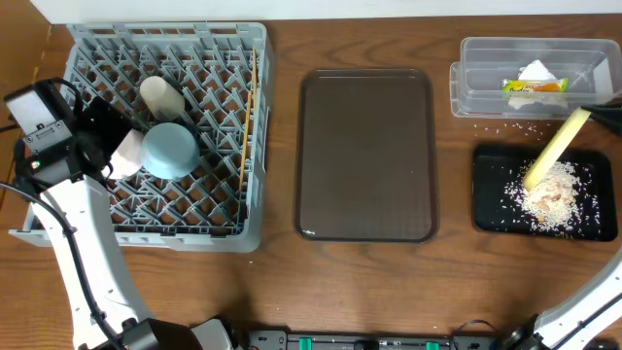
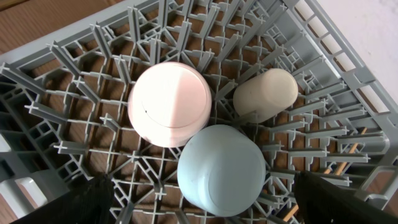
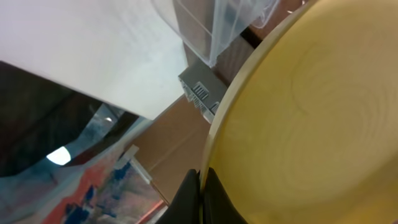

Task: Sort waste into correct bins and load items into the dishwasher
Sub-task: 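Tilt the yellow plate to dump the rice onto the black tray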

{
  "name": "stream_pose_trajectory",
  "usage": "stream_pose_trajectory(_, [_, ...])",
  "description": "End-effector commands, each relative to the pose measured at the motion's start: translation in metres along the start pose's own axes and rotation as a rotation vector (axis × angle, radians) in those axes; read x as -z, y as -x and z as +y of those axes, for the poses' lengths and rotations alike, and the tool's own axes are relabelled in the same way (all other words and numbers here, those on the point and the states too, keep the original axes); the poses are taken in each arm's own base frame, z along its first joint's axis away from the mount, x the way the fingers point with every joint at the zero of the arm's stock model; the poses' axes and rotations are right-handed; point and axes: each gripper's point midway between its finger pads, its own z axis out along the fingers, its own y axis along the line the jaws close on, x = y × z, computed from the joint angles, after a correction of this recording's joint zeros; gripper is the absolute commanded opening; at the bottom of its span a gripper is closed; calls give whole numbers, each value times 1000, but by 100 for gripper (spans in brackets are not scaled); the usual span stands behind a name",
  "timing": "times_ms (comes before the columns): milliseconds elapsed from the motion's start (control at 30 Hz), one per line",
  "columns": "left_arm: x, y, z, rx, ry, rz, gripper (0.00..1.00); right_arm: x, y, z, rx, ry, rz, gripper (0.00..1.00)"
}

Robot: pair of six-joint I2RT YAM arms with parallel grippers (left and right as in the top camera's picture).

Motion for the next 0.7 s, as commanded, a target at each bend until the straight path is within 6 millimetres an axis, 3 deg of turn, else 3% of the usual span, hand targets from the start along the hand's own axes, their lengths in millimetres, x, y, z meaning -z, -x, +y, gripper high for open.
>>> stream_pose_trajectory(0, [-1,2,1,-5,8,-4,94,12,-21,23,74,48,-23,1])
stream_pose_trajectory(133, [-1,2,1,-5,8,-4,94,16,-17,16,41,25,-40,1])
stream_pose_trajectory(500, [-1,2,1,-5,8,-4,94,21,-28,25,81,15,-67,1])
stream_pose_trajectory(600, [-1,2,1,-5,8,-4,94,26,-11,10,27,-54,-121,1])
stream_pose_trajectory(667, [-1,2,1,-5,8,-4,94,28,-10,2,0,-86,-130,1])
